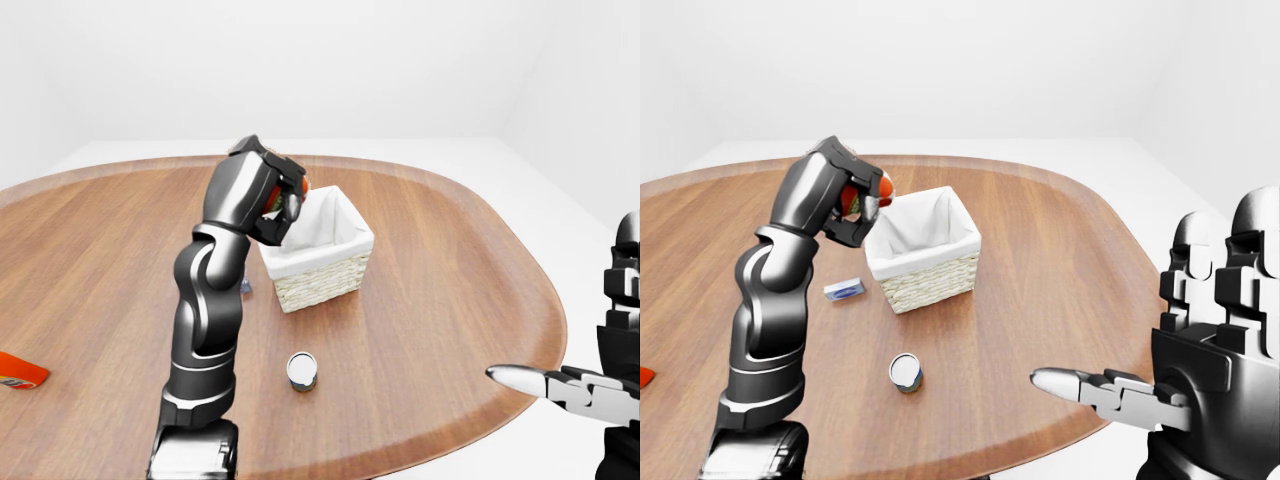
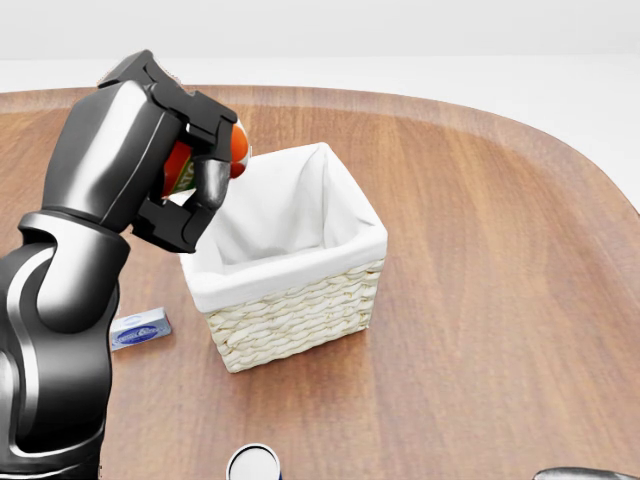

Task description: Pick up the tomato sauce, and put it in the basket.

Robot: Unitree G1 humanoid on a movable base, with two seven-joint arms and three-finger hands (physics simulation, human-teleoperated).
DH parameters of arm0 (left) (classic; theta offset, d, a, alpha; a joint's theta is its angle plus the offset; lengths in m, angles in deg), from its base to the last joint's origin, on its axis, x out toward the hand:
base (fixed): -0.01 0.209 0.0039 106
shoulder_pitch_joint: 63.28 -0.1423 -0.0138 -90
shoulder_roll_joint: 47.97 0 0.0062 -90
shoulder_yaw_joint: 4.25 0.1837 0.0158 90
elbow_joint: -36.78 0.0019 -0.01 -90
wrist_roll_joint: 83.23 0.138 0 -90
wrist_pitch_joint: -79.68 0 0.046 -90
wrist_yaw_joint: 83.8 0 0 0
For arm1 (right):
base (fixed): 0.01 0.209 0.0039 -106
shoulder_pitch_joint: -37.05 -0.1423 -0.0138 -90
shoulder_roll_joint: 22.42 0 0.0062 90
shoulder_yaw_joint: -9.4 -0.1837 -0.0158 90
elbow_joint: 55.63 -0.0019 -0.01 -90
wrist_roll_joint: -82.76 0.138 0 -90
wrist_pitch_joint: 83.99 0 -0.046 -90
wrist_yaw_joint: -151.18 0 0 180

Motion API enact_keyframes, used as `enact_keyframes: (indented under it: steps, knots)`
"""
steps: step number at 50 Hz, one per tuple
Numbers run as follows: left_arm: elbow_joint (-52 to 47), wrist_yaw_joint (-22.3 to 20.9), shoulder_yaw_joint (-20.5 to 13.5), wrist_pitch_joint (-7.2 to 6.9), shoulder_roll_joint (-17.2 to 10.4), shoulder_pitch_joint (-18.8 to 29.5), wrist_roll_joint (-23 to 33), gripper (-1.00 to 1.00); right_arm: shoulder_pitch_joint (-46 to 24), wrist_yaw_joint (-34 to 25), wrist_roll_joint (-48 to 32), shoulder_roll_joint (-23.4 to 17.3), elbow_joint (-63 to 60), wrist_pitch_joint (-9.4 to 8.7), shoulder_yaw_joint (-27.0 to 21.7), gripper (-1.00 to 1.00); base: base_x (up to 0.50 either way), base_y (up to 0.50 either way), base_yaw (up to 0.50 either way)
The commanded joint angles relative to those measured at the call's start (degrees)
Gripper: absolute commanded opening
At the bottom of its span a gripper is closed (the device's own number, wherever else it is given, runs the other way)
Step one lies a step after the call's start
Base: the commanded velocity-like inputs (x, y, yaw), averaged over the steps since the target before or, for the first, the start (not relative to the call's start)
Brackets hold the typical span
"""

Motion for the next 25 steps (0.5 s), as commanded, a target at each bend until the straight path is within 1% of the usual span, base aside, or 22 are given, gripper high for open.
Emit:
enact_keyframes:
  steps: [1, 3, 4, 5, 6, 8, 9, 10, 11, 12, 13, 14, 15, 16, 17, 18, 19, 20, 21, 23, 24, 25]
  knots:
    - [25.0, 14.1, 0.4, 0.0, -2.3, 27.8, -3.5, -1.0, 0.1, 1.3, 1.0, -1.6, 0.0, 0.2, -0.2, 1.0, 0.0, 0.0, 0.0]
    - [34.4, 19.8, 0.5, 0.0, -2.9, 32.0, -4.1, -1.0, 0.2, 1.6, 1.1, -1.9, 0.0, 0.27, -0.3, 1.0, 0.0, 0.0, 0.0]
    - [42.0, 24.1, 0.3, 0.0, -3.4, 35.8, -4.5, -1.0, 0.1, 1.5, 1.3, -1.9, 0.0, 0.18, -0.5, 1.0, 0.0, 0.0, 0.0]
    - [47.9, 27.1, 0.2, 0.0, -4.0, 38.9, -4.8, -1.0, 0.0, 1.5, 1.4, -1.9, 0.0, 0.03, -0.5, 1.0, 0.0, 0.0, 0.0]
    - [53.9, 29.6, 0.0, 0.92, -4.3, 42.1, -5.6, -1.0, -0.1, 1.4, 1.3, -1.8, 0.0, -0.11, -0.5, 1.0, 0.0, 0.0, 0.0]
    - [65.9, 34.4, 0.5, 3.85, -5.3, 48.8, -5.6, -1.0, -0.3, 1.2, 1.0, -1.5, 0.0, -0.24, -0.3, 1.0, 0.0, 0.0, 0.0]
    - [69.9, 35.7, 0.4, 4.9, -5.5, 51.0, -6.0, -1.0, -0.2, 1.0, 1.0, -1.3, 0.0, -0.26, -0.4, 1.0, 0.0, 0.0, 0.0]
    - [75.9, 37.4, 0.9, 5.47, -5.6, 54.4, -5.5, -1.0, -0.4, 0.9, 1.2, -1.1, 0.0, -0.51, -0.6, 1.0, 0.0, 0.0, 0.0]
    - [79.3, 38.6, 0.7, 6.23, -5.5, 56.4, -6.0, -1.0, -0.5, 0.8, 1.2, -1.1, 0.0, -0.62, -0.7, 1.0, 0.0, 0.0, 0.0]
    - [82.2, 40.5, 1.1, 5.44, -5.4, 57.8, -5.4, -1.0, -0.4, 0.8, 1.3, -1.1, 0.0, -0.37, -0.7, 1.0, 0.0, 0.0, 0.0]
    - [84.8, 41.0, 2.5, 5.81, -5.3, 58.5, -3.6, -1.0, -0.5, 0.8, 1.2, -1.1, 0.0, -0.59, -0.4, 1.0, 0.0, 0.0, 0.0]
    - [87.1, 42.0, 2.5, 5.4, -4.6, 59.2, -3.3, -1.0, -0.5, 0.7, 1.1, -1.0, 0.0, -0.59, -0.3, 1.0, 0.0, 0.0, 0.0]
    - [88.3, 42.7, 3.3, 5.18, -4.5, 59.3, -1.9, -1.0, -0.3, 0.6, 1.2, -0.9, 0.0, -0.29, -0.3, 1.0, 0.0, 0.0, 0.0]
    - [89.0, 42.5, 3.1, 5.2, -4.2, 59.4, -1.7, -1.0, -0.2, 0.5, 1.4, -0.7, 0.0, -0.24, -0.3, 1.0, 0.0, 0.0, 0.0]
    - [89.6, 42.7, 3.0, 4.72, -4.0, 59.4, -1.3, -1.0, -0.2, 0.4, 1.3, -0.7, 0.0, -0.25, -0.4, 1.0, 0.0, 0.0, 0.0]
    - [90.2, 43.7, 3.9, 4.48, -3.9, 59.3, 0.4, -1.0, -0.3, 0.3, 1.5, -0.7, 0.0, -0.17, -0.4, 1.0, 0.0, 0.0, 0.0]
    - [90.6, 42.9, 3.5, 4.41, -3.7, 59.1, 0.6, -1.0, -0.4, 0.2, 1.5, -0.6, 0.0, -0.34, -0.5, 1.0, 0.0, 0.0, 0.0]
    - [91.1, 42.7, 3.9, 4.37, -3.7, 59.0, 1.7, -1.0, -0.4, -0.1, 1.6, -0.3, 0.0, -0.33, -0.6, 1.0, 0.0, 0.0, 0.0]
    - [91.3, 41.4, 4.2, 4.45, -3.7, 58.9, 2.7, -1.0, -0.4, -0.4, 1.4, 0.0, 0.0, -0.49, -0.7, 1.0, 0.0, 0.0, 0.0]
    - [91.6, 41.5, 4.2, 4.88, -4.0, 58.9, 4.2, -1.0, 0.0, -1.2, 1.5, 0.8, 0.0, -0.05, -1.0, 1.0, 0.0, 0.0, 0.0]
    - [91.9, 39.7, 3.6, 4.97, -4.0, 58.7, 4.1, -1.0, -0.1, -1.3, 1.5, 0.9, 0.0, -0.16, -1.2, 1.0, 0.0, 0.0, 0.0]
    - [92.0, 38.5, 3.2, 6.13, -4.0, 58.5, 4.1, -1.0, -0.3, -1.4, 1.3, 1.0, 0.0, -0.23, -1.0, 1.0, 0.0, 0.0, 0.0]
